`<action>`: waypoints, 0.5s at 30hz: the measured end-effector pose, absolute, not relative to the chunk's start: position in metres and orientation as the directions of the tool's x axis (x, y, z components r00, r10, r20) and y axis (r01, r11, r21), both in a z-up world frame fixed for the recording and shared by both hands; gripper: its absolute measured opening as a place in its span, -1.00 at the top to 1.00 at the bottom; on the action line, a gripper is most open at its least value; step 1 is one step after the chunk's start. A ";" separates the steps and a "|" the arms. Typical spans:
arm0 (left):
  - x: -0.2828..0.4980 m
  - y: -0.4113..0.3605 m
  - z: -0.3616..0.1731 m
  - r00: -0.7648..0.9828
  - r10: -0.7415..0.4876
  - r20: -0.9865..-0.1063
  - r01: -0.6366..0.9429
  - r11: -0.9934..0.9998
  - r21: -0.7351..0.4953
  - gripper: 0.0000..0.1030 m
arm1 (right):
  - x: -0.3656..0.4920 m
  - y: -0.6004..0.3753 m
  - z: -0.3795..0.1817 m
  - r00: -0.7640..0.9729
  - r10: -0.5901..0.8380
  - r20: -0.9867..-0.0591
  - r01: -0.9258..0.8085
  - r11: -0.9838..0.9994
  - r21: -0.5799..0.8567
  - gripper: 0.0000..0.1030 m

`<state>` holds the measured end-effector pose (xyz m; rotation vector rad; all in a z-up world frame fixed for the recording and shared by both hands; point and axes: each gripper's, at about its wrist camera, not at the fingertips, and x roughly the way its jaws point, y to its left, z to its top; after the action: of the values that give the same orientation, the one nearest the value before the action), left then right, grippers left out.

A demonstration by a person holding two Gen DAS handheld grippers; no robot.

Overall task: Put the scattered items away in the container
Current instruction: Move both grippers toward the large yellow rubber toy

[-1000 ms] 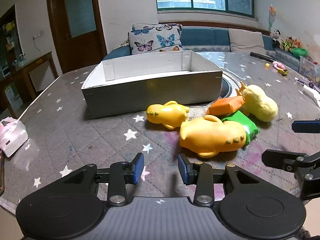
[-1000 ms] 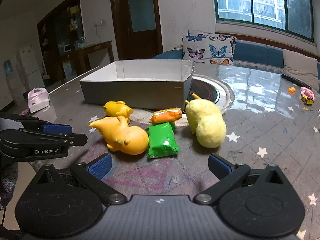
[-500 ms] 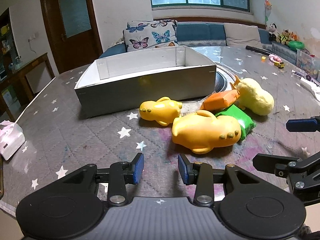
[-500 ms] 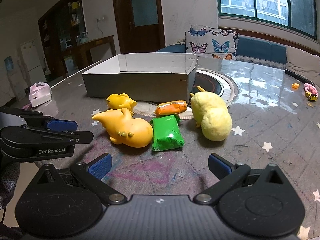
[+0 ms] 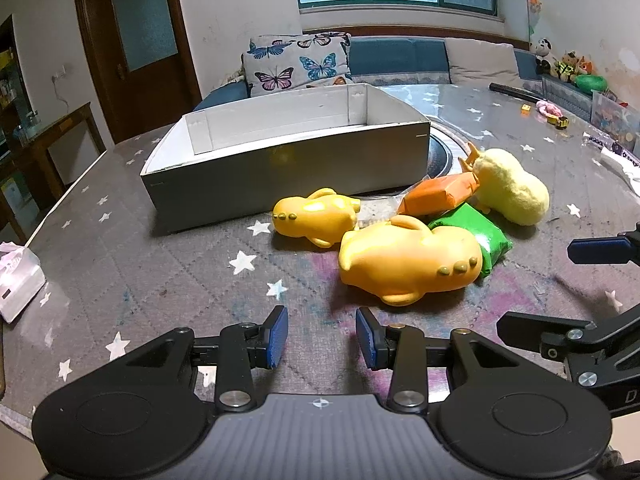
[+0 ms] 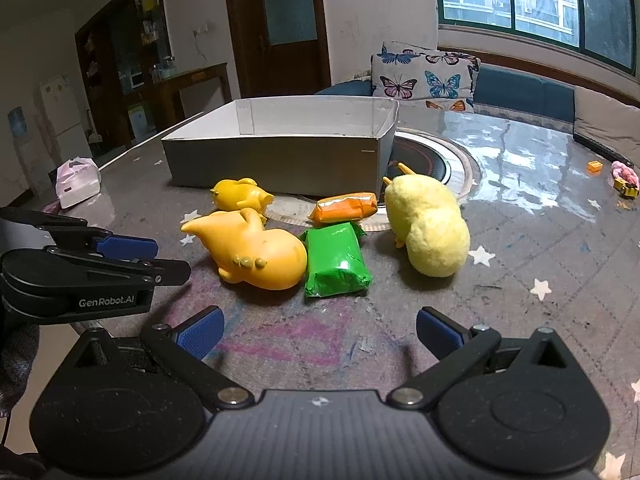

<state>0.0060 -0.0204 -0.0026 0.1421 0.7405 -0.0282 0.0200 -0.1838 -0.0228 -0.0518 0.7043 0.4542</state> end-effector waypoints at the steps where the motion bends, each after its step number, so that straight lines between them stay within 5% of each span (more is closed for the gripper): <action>1: 0.006 -0.021 -0.003 0.738 0.024 -0.675 0.076 0.990 0.119 0.21 | 0.020 -0.184 -0.023 0.668 0.386 -0.636 -0.420 0.901 0.106 -1.00; 15: 0.011 -0.022 -0.005 0.728 0.026 -0.685 0.082 0.989 0.124 0.22 | 0.023 -0.181 -0.024 0.658 0.397 -0.640 -0.430 0.896 0.113 -1.00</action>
<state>0.0105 -0.0216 -0.0051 0.1498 0.7558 -0.0306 0.0231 -0.1810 -0.0238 -0.0499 0.7130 0.4687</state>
